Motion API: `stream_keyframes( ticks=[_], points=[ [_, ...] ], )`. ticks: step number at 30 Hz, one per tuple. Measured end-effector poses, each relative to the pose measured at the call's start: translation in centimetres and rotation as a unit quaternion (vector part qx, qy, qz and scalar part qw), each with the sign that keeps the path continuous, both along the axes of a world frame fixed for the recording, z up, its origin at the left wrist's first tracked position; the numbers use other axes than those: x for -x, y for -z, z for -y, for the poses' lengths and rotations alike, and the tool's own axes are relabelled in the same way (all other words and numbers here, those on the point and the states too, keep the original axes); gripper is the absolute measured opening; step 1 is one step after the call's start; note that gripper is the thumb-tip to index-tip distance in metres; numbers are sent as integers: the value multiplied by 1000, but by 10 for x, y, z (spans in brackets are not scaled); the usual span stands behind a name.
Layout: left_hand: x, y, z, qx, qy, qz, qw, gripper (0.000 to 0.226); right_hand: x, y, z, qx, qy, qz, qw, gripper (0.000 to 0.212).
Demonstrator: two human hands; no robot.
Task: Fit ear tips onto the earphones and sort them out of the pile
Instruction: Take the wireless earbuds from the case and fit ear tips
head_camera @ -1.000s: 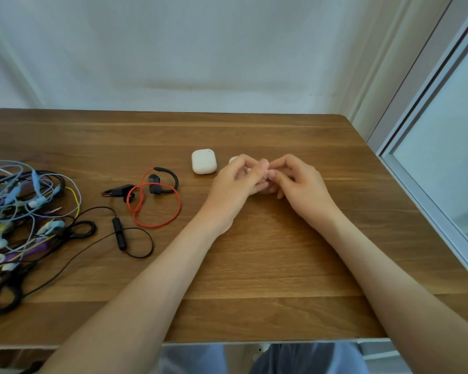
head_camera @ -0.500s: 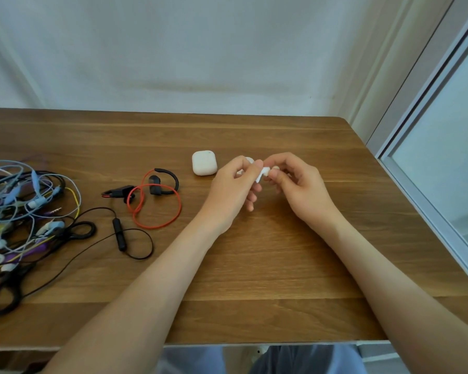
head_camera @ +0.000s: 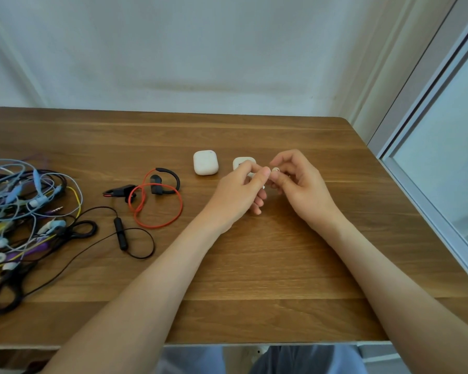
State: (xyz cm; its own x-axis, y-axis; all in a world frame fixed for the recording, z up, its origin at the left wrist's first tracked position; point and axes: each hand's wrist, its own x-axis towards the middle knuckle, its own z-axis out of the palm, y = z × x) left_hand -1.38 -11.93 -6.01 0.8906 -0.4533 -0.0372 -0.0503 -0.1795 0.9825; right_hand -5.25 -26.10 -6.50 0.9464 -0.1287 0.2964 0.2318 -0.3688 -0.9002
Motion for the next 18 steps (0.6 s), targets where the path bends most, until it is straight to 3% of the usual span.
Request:
stream_keyframes(
  ticks=[4, 13, 18],
  points=[
    [-1, -2, 1, 40, -25, -44, 998, 18, -2, -2, 1, -55, 6, -5, 998, 9],
    [-3, 0, -3, 130, -17, -84, 988, 7, -3, -1, 4, -79, -41, -41, 995, 18],
    [-4, 0, -3, 145, -5, -107, 984, 11, -4, 1, 6, -86, -47, -55, 994, 21]
  ],
)
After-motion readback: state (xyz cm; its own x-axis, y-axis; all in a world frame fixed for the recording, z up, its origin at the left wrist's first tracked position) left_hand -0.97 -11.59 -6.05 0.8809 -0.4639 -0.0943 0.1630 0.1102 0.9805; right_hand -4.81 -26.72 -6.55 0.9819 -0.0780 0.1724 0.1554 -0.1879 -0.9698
